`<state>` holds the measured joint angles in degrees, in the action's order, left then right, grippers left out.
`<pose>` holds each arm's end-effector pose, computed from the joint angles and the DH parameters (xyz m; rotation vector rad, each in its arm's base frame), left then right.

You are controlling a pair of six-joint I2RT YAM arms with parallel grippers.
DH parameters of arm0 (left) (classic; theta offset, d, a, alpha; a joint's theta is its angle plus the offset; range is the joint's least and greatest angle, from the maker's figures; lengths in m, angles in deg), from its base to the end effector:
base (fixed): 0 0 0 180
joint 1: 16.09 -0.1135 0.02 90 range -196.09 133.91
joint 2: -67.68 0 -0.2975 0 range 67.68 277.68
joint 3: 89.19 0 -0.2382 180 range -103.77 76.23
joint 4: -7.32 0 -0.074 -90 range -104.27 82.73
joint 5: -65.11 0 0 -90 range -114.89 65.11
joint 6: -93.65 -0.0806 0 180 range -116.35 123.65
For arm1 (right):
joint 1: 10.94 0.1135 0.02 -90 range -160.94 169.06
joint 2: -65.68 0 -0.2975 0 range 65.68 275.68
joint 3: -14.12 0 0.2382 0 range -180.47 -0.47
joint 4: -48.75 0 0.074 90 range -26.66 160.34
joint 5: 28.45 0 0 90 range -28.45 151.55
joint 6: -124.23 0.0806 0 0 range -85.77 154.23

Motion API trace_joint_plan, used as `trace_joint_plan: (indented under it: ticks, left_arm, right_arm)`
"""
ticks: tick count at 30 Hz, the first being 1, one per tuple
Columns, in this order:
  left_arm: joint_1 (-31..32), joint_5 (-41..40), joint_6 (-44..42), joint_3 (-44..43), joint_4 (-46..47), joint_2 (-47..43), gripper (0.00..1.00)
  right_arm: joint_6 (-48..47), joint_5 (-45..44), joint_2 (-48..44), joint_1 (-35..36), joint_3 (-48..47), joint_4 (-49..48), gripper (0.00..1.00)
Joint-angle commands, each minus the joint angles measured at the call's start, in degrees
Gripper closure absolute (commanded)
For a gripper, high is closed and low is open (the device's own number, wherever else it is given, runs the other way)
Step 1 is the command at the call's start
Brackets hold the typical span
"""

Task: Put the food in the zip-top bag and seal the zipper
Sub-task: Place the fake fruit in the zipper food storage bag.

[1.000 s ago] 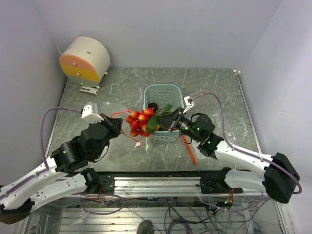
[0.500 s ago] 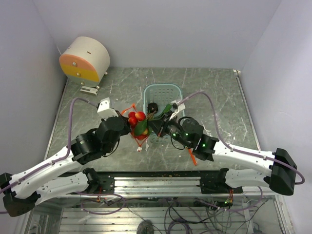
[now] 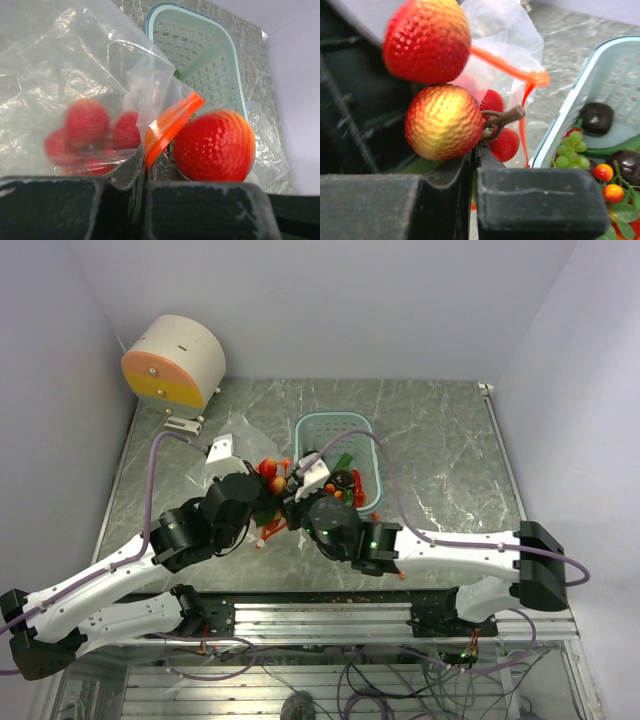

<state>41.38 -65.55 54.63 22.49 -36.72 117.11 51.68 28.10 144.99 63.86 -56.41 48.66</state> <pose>0.1380 -0.1186 0.3592 -0.3368 1.9102 -0.5641 0.1320 0.3163 0.3481 -0.4287 1.6934 0.6948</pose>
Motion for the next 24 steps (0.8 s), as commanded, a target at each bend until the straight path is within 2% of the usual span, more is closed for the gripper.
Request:
trace_joint_plan:
  ticks: [1,5,11,12,15,17,19,24]
  left_arm:
    - [-0.1,3.8,0.3,-1.9,3.0,-0.2,0.93]
    - [-0.1,3.8,0.6,-2.8,0.3,-1.5,0.93]
    - [-0.1,1.3,0.9,-1.0,-0.8,-5.0,0.93]
    - [-0.2,0.7,1.0,-0.7,-1.1,-5.5,0.93]
    - [-0.1,-0.8,1.4,0.0,-1.5,-6.2,0.93]
    - [-0.1,-1.7,1.6,0.2,-1.9,-6.6,0.93]
    - [-0.1,-3.0,2.2,0.4,-2.4,-6.8,0.93]
    - [-0.1,-4.7,3.0,1.3,-2.3,-7.8,0.93]
  right_arm:
    - [-2.4,-16.6,6.0,0.7,-6.6,2.9,1.00]
    - [-1.1,-22.9,8.5,0.5,-7.3,2.9,1.00]
    - [-4.1,-16.2,4.2,0.3,-3.3,-4.1,1.00]
    - [-4.8,-12.9,3.6,0.3,-2.9,-4.5,0.90]
    - [-6.1,-7.5,2.3,0.3,-3.9,-1.6,0.45]
    - [-6.1,-5.6,0.9,0.3,-4.3,0.5,0.22]
    - [-6.3,-3.6,-1.5,0.3,-3.2,0.8,0.16]
    - [-5.6,-2.2,-8.6,0.3,0.6,2.2,0.16]
